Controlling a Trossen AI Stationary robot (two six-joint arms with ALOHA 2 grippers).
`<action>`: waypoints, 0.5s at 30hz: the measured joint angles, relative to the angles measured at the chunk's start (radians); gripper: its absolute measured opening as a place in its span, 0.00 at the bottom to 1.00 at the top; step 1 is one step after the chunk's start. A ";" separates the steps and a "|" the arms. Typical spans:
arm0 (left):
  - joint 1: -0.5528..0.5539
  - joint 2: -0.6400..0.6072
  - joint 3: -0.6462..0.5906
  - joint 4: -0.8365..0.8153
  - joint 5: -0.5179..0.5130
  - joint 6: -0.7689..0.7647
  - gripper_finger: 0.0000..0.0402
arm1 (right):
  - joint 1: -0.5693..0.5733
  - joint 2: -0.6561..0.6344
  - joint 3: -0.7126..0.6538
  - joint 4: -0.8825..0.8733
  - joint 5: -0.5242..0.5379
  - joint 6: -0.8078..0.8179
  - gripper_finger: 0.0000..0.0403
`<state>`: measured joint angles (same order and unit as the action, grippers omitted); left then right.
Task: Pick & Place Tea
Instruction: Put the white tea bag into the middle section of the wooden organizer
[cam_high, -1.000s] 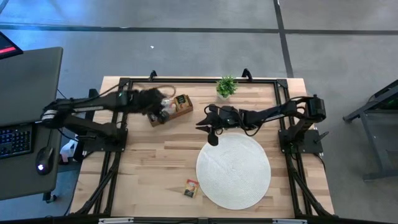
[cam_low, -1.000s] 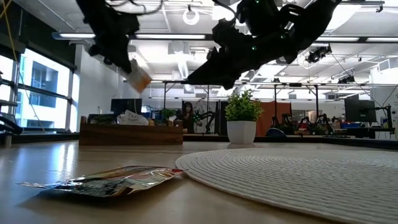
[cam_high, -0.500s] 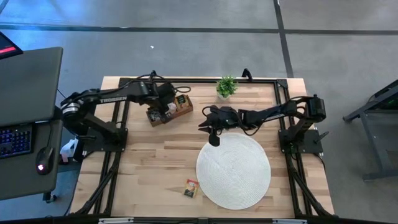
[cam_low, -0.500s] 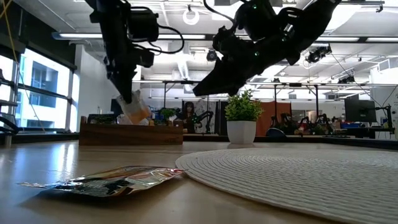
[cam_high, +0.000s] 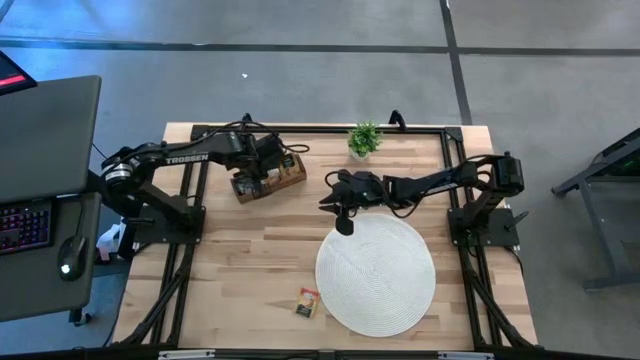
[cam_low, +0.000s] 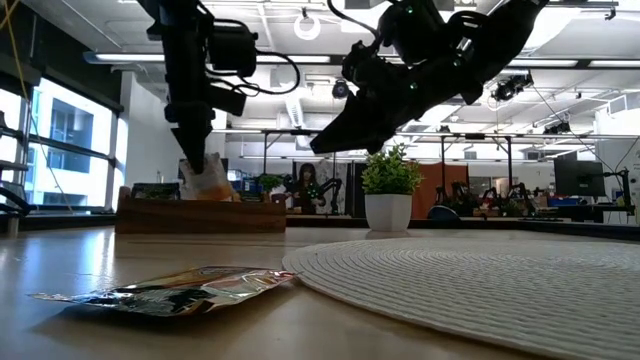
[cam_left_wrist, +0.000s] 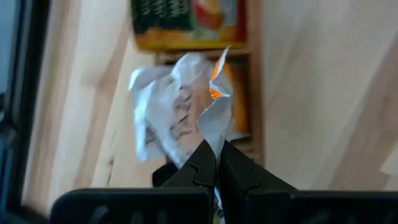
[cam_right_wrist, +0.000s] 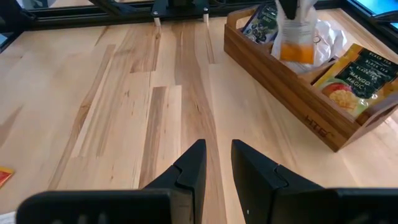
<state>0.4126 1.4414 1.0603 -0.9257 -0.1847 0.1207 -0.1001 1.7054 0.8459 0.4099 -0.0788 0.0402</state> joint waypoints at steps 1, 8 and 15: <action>0.000 0.000 0.000 0.004 0.015 0.014 0.00 | 0.000 0.000 0.000 -0.001 0.000 -0.002 0.18; 0.000 0.043 0.000 -0.037 0.020 0.058 0.00 | 0.000 0.000 0.000 -0.002 0.000 -0.042 0.18; -0.002 0.099 0.000 -0.026 -0.036 0.098 0.00 | 0.000 0.000 0.000 -0.002 0.000 -0.046 0.18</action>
<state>0.4108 1.5405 1.0603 -0.9515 -0.2204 0.2192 -0.1001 1.7054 0.8459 0.4077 -0.0792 -0.0060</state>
